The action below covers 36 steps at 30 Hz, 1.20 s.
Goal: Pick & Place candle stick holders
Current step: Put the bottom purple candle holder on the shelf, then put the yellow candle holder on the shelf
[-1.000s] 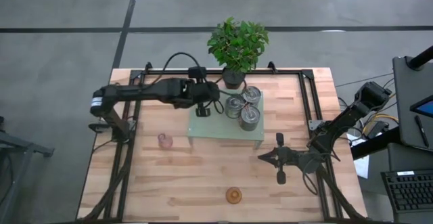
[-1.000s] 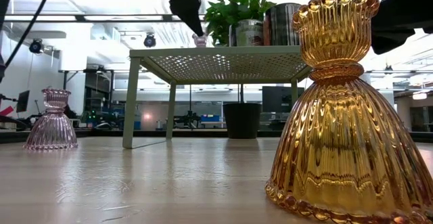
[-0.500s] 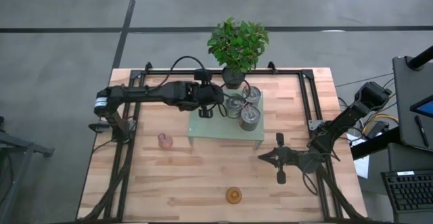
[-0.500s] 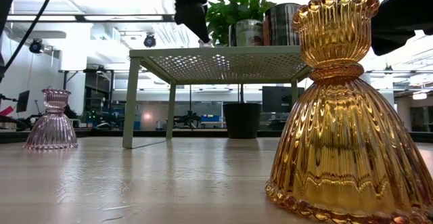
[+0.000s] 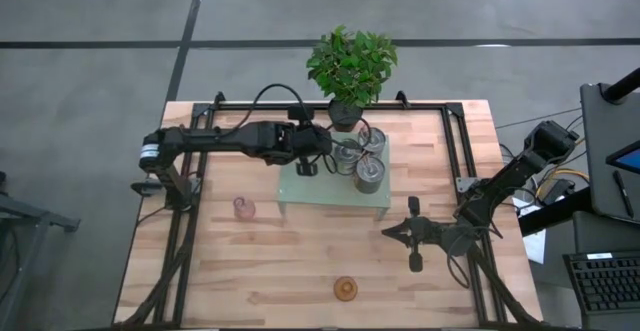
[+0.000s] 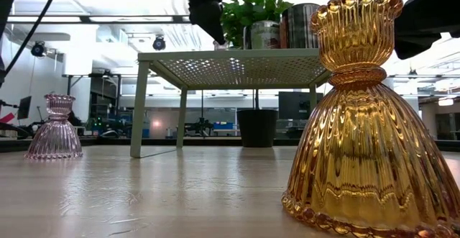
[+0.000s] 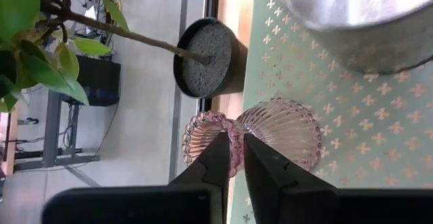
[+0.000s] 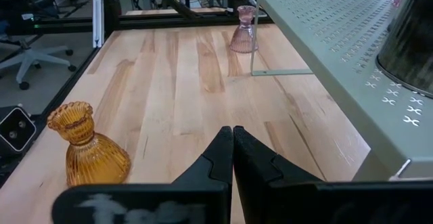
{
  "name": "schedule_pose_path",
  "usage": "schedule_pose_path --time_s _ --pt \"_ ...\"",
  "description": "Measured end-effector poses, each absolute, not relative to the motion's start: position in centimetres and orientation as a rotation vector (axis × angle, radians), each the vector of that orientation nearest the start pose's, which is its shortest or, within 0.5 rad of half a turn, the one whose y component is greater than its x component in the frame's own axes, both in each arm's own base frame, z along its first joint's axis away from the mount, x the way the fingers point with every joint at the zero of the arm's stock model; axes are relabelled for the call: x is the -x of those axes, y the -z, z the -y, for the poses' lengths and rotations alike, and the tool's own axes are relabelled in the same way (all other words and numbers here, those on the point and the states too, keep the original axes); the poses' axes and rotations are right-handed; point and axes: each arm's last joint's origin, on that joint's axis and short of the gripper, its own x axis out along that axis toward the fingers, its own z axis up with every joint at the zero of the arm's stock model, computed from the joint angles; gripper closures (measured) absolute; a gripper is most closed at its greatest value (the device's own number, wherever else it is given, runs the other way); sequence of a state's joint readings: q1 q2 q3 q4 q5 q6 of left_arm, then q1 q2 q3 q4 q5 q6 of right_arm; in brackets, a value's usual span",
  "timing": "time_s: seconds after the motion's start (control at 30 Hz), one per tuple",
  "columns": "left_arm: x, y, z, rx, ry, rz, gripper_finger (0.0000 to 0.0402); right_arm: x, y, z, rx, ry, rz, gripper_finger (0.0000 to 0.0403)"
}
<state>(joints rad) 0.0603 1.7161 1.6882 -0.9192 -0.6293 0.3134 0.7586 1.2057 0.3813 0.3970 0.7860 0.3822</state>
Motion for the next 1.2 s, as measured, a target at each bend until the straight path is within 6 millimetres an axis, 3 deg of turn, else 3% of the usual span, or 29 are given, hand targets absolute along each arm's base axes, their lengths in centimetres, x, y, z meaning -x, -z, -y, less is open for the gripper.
schedule_pose_path --time_s 0.47,0.77,0.9,1.2 --pt "-35.9 -34.5 -3.5 -0.518 -0.485 -0.998 0.0275 -17.1 -17.5 -13.4 -0.086 0.085 -0.293 0.0394" --pt "-35.8 -37.3 -1.3 -0.618 -0.558 -0.918 0.0266 -17.1 -17.5 -13.4 -0.085 0.084 -0.294 0.0394" --pt "-35.6 -38.2 0.7 -0.548 -0.531 -0.862 0.0266 -17.1 -17.5 -13.4 -0.085 0.085 -0.294 0.0394" --pt "-34.4 -37.6 7.0 -0.446 -0.361 -0.848 0.0266 -17.1 -17.5 -13.4 -0.091 0.084 -0.293 0.0394"
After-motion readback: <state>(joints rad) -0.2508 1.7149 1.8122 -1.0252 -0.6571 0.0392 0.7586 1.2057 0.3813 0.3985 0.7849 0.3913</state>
